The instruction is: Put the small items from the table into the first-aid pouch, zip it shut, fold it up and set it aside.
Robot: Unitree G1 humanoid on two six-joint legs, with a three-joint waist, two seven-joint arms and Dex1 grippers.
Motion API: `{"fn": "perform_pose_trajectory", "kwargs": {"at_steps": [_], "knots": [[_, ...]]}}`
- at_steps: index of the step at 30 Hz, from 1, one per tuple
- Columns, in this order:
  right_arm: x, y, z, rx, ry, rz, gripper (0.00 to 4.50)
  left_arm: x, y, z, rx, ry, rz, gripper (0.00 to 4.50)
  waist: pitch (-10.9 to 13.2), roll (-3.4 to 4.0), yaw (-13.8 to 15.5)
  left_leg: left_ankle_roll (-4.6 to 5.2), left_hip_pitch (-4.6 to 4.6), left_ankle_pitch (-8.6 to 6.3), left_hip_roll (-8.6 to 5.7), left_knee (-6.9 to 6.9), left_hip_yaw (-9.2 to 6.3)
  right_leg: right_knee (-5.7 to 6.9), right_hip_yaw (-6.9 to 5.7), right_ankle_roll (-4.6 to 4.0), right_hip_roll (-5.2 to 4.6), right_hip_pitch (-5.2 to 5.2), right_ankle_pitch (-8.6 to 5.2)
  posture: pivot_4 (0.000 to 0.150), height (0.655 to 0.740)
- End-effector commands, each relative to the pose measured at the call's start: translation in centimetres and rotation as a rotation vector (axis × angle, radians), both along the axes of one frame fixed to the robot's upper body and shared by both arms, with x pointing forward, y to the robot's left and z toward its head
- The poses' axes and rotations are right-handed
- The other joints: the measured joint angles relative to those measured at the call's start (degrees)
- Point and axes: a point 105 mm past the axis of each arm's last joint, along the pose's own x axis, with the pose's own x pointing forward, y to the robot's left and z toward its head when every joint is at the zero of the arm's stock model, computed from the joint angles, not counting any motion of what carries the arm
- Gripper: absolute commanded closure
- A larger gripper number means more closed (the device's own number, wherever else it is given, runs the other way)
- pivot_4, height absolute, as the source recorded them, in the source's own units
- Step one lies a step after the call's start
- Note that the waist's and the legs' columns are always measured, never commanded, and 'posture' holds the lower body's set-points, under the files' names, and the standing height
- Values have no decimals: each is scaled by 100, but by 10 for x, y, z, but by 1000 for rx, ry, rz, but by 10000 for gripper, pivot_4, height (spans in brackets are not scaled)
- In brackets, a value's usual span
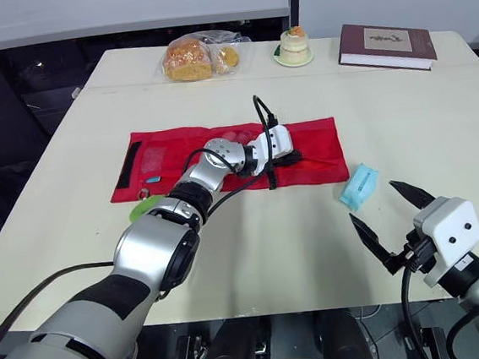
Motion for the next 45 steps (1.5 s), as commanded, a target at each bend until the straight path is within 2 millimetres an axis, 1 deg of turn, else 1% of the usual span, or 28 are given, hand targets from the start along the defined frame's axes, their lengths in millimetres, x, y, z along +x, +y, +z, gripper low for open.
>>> {"fn": "perform_pose_trajectory", "kwargs": {"at_steps": [1, 5, 6, 7, 8, 10, 11, 14, 17, 18, 20, 21, 24, 29, 31, 32, 34, 35, 37, 39, 40, 42, 45], "knots": [[-2, 3, 10, -9, -52, 11, 0, 5, -3, 17, -23, -35, 7, 44189, 0, 0, 0, 0, 0, 0, 0, 0, 0, 0, 0, 0, 0, 0, 0, 1500, 7289], [0, 2, 6, -2, -31, 0, 0, 4, -4, 21, -61, -18, -3, 44189, 0, 0, 0, 0, 0, 0, 0, 0, 0, 0, 0, 0, 0, 0, 0, 1500, 7289], [5, -3, 0, -22, -3, -38, 0, 4, -4, 23, -69, -17, -7, 44189, 0, 0, 0, 0, 0, 0, 0, 0, 0, 0, 0, 0, 0, 0, 0, 1500, 7289], [13, -7, -6, -5, 26, -98, 0, 3, -5, 26, -85, -12, -12, 44189, 0, 0, 0, 0, 0, 0, 0, 0, 0, 0, 0, 0, 0, 0, 0, 1500, 7289], [23, -11, -11, 38, 42, -176, 0, 3, -6, 28, -98, -2, -18, 44189, -1, -2, 1, 0, 0, 0, 0, 0, 0, 0, 0, 0, 0, 0, 0, 1500, 7289], [35, -11, -17, 104, 74, -258, 0, 2, -6, 29, -107, 6, -25, 44189, -8, -7, -5, -1, 0, 1, 3, 1, 2, 0, 0, -1, 1, -1, 0, 1500, 7289], [38, -10, -19, 120, 87, -275, 0, 2, -7, 29, -105, 5, -27, 44189, -12, 7, 4, -1, -1, 1, 5, 2, 0, 3, -1, -1, 0, -2, 0, 1500, 7289], [51, -11, -24, 133, 118, -347, 0, 1, -7, 29, -106, 5, -30, 44189, -12, 6, 13, -1, -8, 1, 1, -2, -5, -1, -4, -1, -1, -6, -1, 1500, 7289], [65, -4, -37, 181, 194, -394, 0, 1, -10, 30, -111, 7, -34, 44189, -13, 3, 0, -1, -10, 1, -3, 0, 0, -1, 0, 0, -3, -9, 0, 1500, 7289], [71, -6, -43, 189, 219, -428, 0, 1, -10, 31, -118, 10, -33, 44189, -14, 6, 0, 0, -10, 1, -3, 0, 0, 0, 0, 0, -4, -9, 0, 1500, 7289], [79, -9, -49, 206, 241, -476, 0, 1, -11, 32, -118, 9, -35, 44189, -14, 6, 4, 0, -9, 1, -3, 0, -2, 3, 0, 0, -3, -9, 0, 1500, 7289], [81, -10, -50, 210, 246, -487, 0, 1, -11, 32, -118, 9, -35, 44189, -14, 7, 5, 0, -8, 1, -4, -1, -1, 3, 0, 0, -3, -10, 0, 1500, 7289], [86, -2, -57, 273, 294, -481, 0, 0, -12, 32, -118, 8, -39, 44189, -14, 7, -5, 0, -11, 1, -6, -1, -1, 0, 0, 0, -3, -11, 0, 1500, 7289], [89, 2, -66, 287, 342, -479, 0, 0, -13, 33, -117, 5, -44, 44189, -14, 7, -2, 0, -10, 1, -6, -1, -2, 3, -1, 0, -2, -11, 0, 1500, 7289], [89, 4, -66, 289, 341, -473, 5313, 0, -13, 33, -117, 4, -46, 45000, -14, 7, -6, 0, -10, 0, -6, -1, 0, 2, 0, 0, -2, -11, 0, 1500, 7289], [89, 4, -66, 292, 341, -471, 9047, 0, -13, 33, -116, 3, -46, 45000, -14, 7, -6, 0, -9, 1, -6, -1, -1, 3, 0, 0, -2, -11, 0, 1500, 7289], [89, 4, -66, 294, 341, -469, 19353, 0, -13, 34, -118, 1, -46, 45000, -14, 7, -5, 0, -9, 1, -6, -1, -3, 3, -1, 0, -2, -11, 0, 1500, 7289], [89, 3, -66, 294, 340, -470, 22604, 0, -13, 34, -119, 1, -46, 45000, -14, 7, -6, 0, -9, 1, -6, -1, -2, 3, -1, 0, -2, -11, 0, 1500, 7289], [87, -1, -65, 282, 333, -476, 34701, 0, -14, 35, -122, 1, -48, 45000, -14, 7, -5, 0, -9, 1, -6, -1, -2, 3, -1, 0, -2, -11, 0, 1500, 7289], [84, -7, -61, 258, 317, -482, 41627, -1, -15, 35, -126, 3, -49, 45000, -14, 7, -2, 0, -9, 1, -6, -1, -2, 3, -1, 0, -2, -10, 0, 1500, 7289], [82, -9, -58, 245, 302, -467, 44261, -1, -15, 35, -128, 3, -51, 45000, -14, 7, -1, 0, -9, 1, -6, -1, -2, 3, -1, 0, -2, -10, 0, 1500, 7289], [77, -10, -51, 230, 288, -422, 44553, -1, -16, 36, -133, 6, -53, 45000, -14, 7, 1, 0, -10, 1, -6, -1, -2, 2, -1, 0, -3, -10, 0, 1500, 7289], [65, -5, -37, 184, 274, -273, 44553, -2, -17, 36, -141, 13, -57, 45000, -14, 8, -1, 0, -10, 0, -7, -1, -2, 1, -1, 0, -3, -10, 0, 1500, 7289]]}}
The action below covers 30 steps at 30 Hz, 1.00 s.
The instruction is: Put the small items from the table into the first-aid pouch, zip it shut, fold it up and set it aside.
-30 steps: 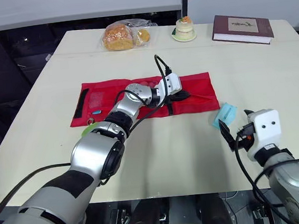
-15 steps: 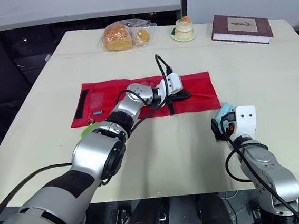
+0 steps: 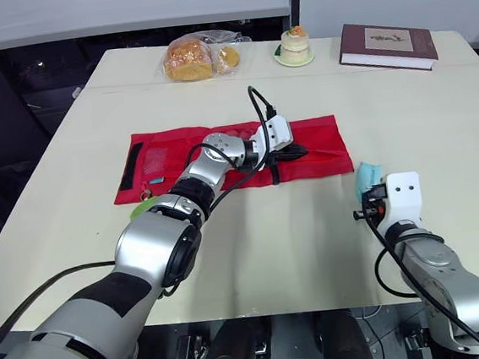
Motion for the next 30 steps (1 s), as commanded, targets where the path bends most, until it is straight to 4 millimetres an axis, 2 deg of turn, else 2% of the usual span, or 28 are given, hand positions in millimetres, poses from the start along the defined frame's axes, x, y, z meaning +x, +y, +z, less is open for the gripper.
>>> {"fn": "perform_pose_trajectory", "kwargs": {"at_steps": [1, 3, 7, 10, 13, 21, 28, 30], "knots": [[-16, 8, 32, -12, -85, 179, 44553, 0, -11, 21, -51, -42, -29, 45000, 0, 0, -3, 0, 0, 0, 0, 0, 0, 0, 0, 0, 0, 0, 0, 1500, 7289], [-20, 8, 42, -16, -95, 233, 44553, -1, -12, 20, -53, -39, -32, 45000, 0, 0, -5, 0, 1, 0, 0, 0, -2, 0, -1, 0, 1, 1, 0, 1500, 7289], [-28, 24, 51, -21, -64, 402, 44553, -4, -16, 20, -66, -27, -47, 45000, 1, 0, -4, 0, 2, 0, 3, 0, -2, 1, -1, 0, 0, 1, 0, 1500, 7289], [-17, 32, 45, -26, -29, 425, 44553, -6, -21, 21, -71, -26, -64, 45000, 1, 0, -5, 0, 1, 0, 3, 0, -3, 1, -2, 0, 0, 1, 0, 1500, 7289], [0, 31, 37, -27, 9, 392, 44553, -9, -26, 24, -84, -25, -84, 45000, 1, -1, 7, 0, -1, 0, 3, 0, -4, 0, -3, 0, 0, 1, 0, 1500, 7289], [29, 31, 25, 31, 77, 340, 44553, -16, -37, 30, -124, -24, -134, 45000, 1, -1, -4, 0, -1, 0, 2, 0, -1, 1, -2, 0, -4, -1, 0, 1500, 7289], [54, 32, 29, 71, 32, 271, 44553, -21, -39, 26, -123, -14, -167, 45000, 1, 2, -6, 0, -2, 0, 2, 0, 0, 1, -3, 0, -3, -3, 0, 1500, 7289], [68, 29, 32, 81, -5, 206, 44553, -23, -41, 25, -124, -7, -182, 45000, 1, 2, -9, 0, -2, 0, 2, -1, -1, 2, -3, 0, -3, -3, 0, 1500, 7289]]}}
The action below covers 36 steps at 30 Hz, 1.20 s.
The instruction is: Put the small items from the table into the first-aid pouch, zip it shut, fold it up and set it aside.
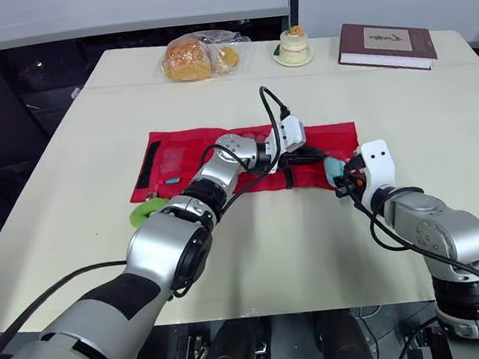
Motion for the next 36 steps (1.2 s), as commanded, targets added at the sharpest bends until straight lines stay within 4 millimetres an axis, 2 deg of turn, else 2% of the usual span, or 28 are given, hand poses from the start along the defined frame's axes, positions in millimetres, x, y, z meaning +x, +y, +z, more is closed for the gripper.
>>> {"fn": "perform_pose_trajectory", "kwargs": {"at_steps": [1, 6, 10, 13, 17, 21, 24, 27, 31, 32, 36], "knots": [[22, -7, 15, 8, -107, -107, 44553, -5, -12, 20, -57, -64, -56, 45000, 0, 1, 2, 0, 0, 0, -1, 0, 2, 1, 1, 0, 0, 0, 0, 1500, 7289], [39, -6, 18, 7, -185, -163, 44553, -8, -16, 18, -61, -57, -64, 45000, 0, 1, 4, -1, -2, 0, -2, 0, 4, -1, 3, 0, -1, -3, 0, 1500, 7289], [34, 5, 19, 29, -211, -104, 25665, -6, -18, 22, -80, -54, -49, 45000, 0, 2, -7, -1, -2, 1, -1, -1, 6, 1, 4, 0, 0, -7, 0, 1500, 7289], [21, 9, 20, 24, -213, -33, 15481, -4, -18, 23, -81, -54, -34, 45000, 0, 3, 4, -1, -4, 1, 0, -2, 4, 0, 3, 0, 0, -6, 0, 1500, 7289], [-8, 14, 23, 12, -196, 91, 15481, -3, -18, 23, -82, -52, -21, 45000, 1, 3, -1, 0, -5, 0, 0, -2, 4, -2, 3, 0, -1, -6, 0, 1500, 7289], [-30, 10, 26, -21, -201, 133, 15481, -3, -19, 22, -83, -48, -19, 45000, 1, 3, 0, 0, -2, 0, 0, -2, 2, 1, 3, 0, 0, -5, 0, 1500, 7289], [-36, 5, 28, -38, -207, 127, 15481, -4, -20, 21, -83, -44, -22, 45000, 1, 3, 4, 0, -4, 0, 1, -2, 0, -1, 2, 0, 1, -5, 0, 1500, 7289], [-32, 5, 28, -26, -219, 92, 23456, -7, -23, 20, -80, -42, -38, 45000, 1, 3, 1, 0, -2, 0, 0, -2, 3, 0, 3, 0, 1, -5, 0, 1500, 7289], [-15, 6, 17, -38, -199, 43, 41168, -9, -26, 22, -82, -44, -53, 45000, 0, 4, -1, 0, -2, 0, 0, -2, 3, 0, 3, 0, 1, -5, 0, 1500, 7289], [-11, 5, 14, -53, -193, 34, 44026, -9, -27, 22, -82, -45, -56, 45000, 1, 4, 5, 0, -2, 0, -1, -2, 5, 0, 4, 0, 1, -5, 0, 1500, 7289], [16, -5, 9, -129, -231, -51, 44026, -10, -28, 23, -84, -47, -62, 45000, 1, 4, 14, 0, -3, 0, -3, -2, 7, -2, 4, 0, 0, -6, 0, 1500, 7289]]}}
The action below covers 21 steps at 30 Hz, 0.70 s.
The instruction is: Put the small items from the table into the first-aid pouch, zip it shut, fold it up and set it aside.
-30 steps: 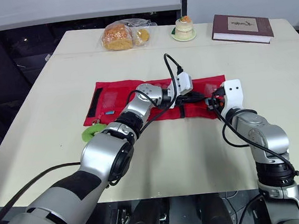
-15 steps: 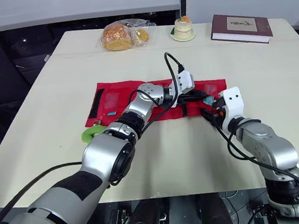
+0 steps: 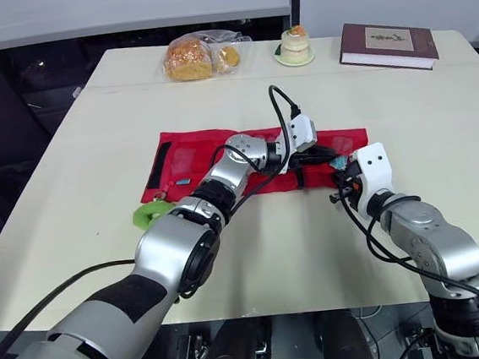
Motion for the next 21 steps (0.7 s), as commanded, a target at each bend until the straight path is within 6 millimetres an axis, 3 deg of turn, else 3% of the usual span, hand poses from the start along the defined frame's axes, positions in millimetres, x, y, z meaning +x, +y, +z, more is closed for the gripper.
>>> {"fn": "perform_pose_trajectory", "kwargs": {"at_steps": [1, 6, 9, 11, 15, 18, 20, 21], "knots": [[27, -15, 10, -65, -126, -124, 44026, -2, -8, 18, -44, -42, -28, 45000, 0, 0, 9, 0, 0, 0, 0, 0, -1, 1, 0, 0, 0, -1, 0, 1500, 7289], [32, -16, 23, -61, -258, -150, 44026, -3, -7, 15, -56, -30, -27, 45000, 0, 2, -7, -1, 0, 1, -1, -1, 2, 1, 1, 0, 1, -3, 0, 1500, 7289], [19, -14, 21, -45, -237, -102, 44026, -2, -8, 14, -67, -18, -16, 45000, 0, 2, -3, -1, 0, 1, -1, -2, 0, 1, 0, 0, 1, -2, 0, 1500, 7289], [-2, -12, 18, -49, -197, -12, 44026, -2, -10, 14, -76, -14, -8, 45000, 0, 3, 16, -1, -1, 1, 0, -1, 3, 2, 2, 0, 0, -2, 0, 1500, 7289], [-28, -32, 31, -81, -216, -17, 44026, -2, -11, 15, -99, 2, 2, 45000, 1, 3, 6, 1, -3, 0, 1, 0, -2, -3, 1, 0, -2, 0, 0, 1500, 7289], [-38, -50, 38, -70, -229, -89, 45000, -2, -10, 18, -132, 64, 2, 35721, 0, 3, 3, 1, 1, 0, 1, 0, -1, 0, 3, 0, -1, 2, 0, 1500, 7289], [-42, -57, 38, -65, -223, -114, 45000, -4, -8, 19, -139, 72, -29, 24940, 0, 3, -7, 1, 3, 0, 1, 0, -4, 0, 0, 0, 3, 5, 0, 1500, 7289], [-44, -62, 37, -55, -217, -136, 45000, -6, -5, 20, -144, 70, -54, 21710, 0, 3, -9, 1, 5, 0, 2, -1, -3, 0, 0, 0, 3, 5, 0, 1500, 7289]]}}
